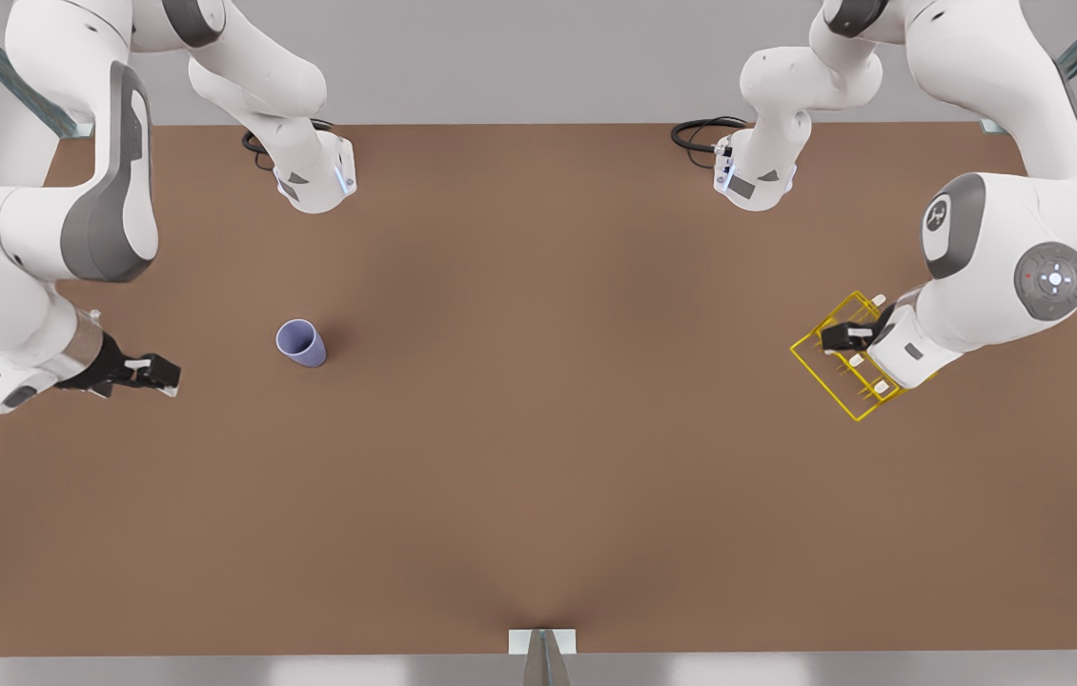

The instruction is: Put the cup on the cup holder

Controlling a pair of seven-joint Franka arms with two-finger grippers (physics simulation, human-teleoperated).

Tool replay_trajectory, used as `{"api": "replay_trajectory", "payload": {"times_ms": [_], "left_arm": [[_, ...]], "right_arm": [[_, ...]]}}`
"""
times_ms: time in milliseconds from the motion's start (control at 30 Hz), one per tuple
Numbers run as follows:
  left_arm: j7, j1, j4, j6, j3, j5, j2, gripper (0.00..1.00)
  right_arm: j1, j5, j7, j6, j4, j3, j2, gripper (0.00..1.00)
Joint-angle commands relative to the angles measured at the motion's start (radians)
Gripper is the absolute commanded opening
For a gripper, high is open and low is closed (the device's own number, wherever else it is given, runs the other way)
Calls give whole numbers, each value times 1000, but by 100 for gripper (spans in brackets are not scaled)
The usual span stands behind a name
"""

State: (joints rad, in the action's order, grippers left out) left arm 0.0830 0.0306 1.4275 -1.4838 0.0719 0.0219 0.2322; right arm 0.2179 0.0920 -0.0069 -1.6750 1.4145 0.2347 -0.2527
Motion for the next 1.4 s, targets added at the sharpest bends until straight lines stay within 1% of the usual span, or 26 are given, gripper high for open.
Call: {"api": "replay_trajectory", "payload": {"times_ms": [0,67,133,167,200,267,300,333,367,433,500,533,600,633,667,700,833,933,1033,1067,1100,1167,1233,1367], "left_arm": [[77,0,-5,-41,0,7,-2,100],[86,12,-7,-41,6,4,1,100],[103,43,1,-38,6,-4,21,100],[92,35,-5,-39,6,3,16,100],[93,34,-6,-39,5,13,22,100],[103,40,-18,-41,3,3,67,100],[106,54,-56,-36,3,-2,91,100],[95,78,-71,-39,8,-36,99,100],[95,72,-70,-38,6,-39,90,100],[90,37,-70,-36,-4,-33,88,100],[104,37,-64,-4,-4,-34,93,100],[106,35,-67,4,-4,-36,94,100],[103,23,-61,11,-6,-36,93,100],[104,22,-62,45,-6,-36,93,100],[104,15,-62,48,-6,-36,93,100],[107,26,-62,48,-4,-34,96,100],[106,35,-68,39,3,-25,101,100],[104,35,-68,39,3,-26,104,100],[106,35,-68,39,3,-25,104,100],[107,38,-64,42,3,-25,104,100],[107,38,-65,40,3,-25,104,100],[107,37,-65,42,3,-25,104,100],[107,35,-65,43,3,-26,104,100],[107,35,-62,45,3,-26,104,100]], "right_arm": [[-6,0,-8,7,14,3,7,100],[-14,2,-1,9,18,21,-3,100],[-15,-2,-2,1,66,37,3,100],[-15,-2,5,-14,121,54,24,100],[-14,-5,18,-77,246,60,110,100],[-9,-41,78,-155,471,64,220,100],[-6,-66,108,-193,535,64,257,100],[-15,-89,188,-210,561,67,273,100],[-15,-104,288,-242,561,103,247,100],[-14,-103,289,-261,564,109,204,100],[-15,-104,289,-312,598,124,196,100],[-15,-104,289,-308,601,140,205,100],[-12,-107,292,-347,666,146,230,100],[-14,-100,292,-348,679,146,240,100],[-12,-97,291,-405,728,167,262,100],[-8,-95,289,-442,742,175,247,100],[-26,-51,295,-505,750,196,173,100],[-28,-41,318,-555,755,196,156,100],[-15,-35,318,-514,752,198,139,100],[-12,-28,318,-489,756,198,162,100],[-12,-28,323,-506,774,198,168,100],[-26,-31,329,-543,831,210,233,100],[-26,-34,383,-546,856,245,245,100],[-15,-46,390,-537,886,259,239,100]]}}
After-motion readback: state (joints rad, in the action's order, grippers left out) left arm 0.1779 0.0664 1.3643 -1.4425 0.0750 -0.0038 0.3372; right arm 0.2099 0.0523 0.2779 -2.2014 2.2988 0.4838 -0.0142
